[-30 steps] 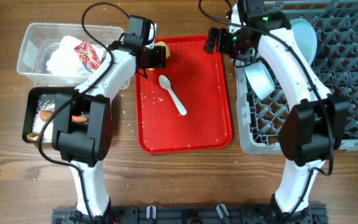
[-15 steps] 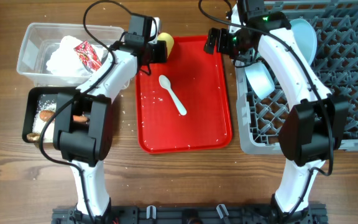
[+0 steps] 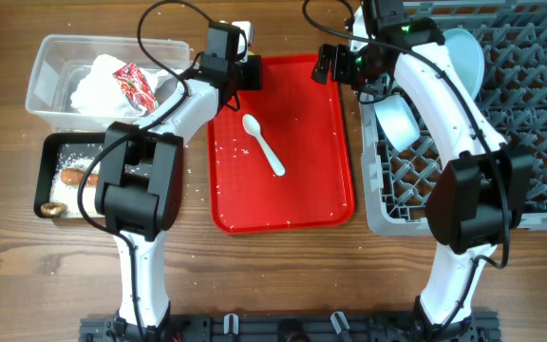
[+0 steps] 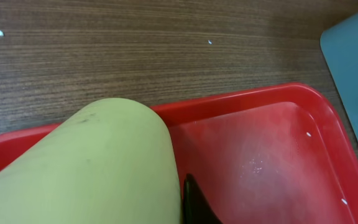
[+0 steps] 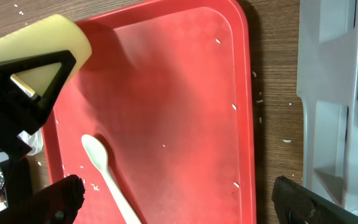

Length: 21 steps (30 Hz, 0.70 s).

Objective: Sort waste into correct bins and load items into the dishwasher rack

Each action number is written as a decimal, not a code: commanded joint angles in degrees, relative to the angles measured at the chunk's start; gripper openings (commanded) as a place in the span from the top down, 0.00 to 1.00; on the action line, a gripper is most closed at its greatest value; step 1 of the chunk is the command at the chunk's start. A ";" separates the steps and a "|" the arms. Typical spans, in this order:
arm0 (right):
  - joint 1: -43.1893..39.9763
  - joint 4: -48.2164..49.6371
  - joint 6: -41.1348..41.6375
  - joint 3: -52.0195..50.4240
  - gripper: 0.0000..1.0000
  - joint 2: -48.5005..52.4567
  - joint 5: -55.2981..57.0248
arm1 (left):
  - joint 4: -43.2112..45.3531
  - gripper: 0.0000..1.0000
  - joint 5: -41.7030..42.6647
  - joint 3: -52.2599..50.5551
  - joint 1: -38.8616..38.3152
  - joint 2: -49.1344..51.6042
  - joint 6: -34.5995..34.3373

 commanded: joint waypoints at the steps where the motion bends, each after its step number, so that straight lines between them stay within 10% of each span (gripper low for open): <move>1: -0.07 0.20 -1.22 1.03 0.00 -1.62 0.96 | -4.59 0.96 4.52 -0.59 -0.11 -1.27 -2.34; 13: -0.07 2.91 -7.52 1.03 0.00 -1.62 -9.73 | -32.33 0.96 17.55 -0.59 2.21 -22.91 5.31; 21: -2.36 6.27 -29.66 1.03 0.00 -1.62 -46.99 | -43.50 0.96 54.03 -0.59 12.76 -22.91 22.71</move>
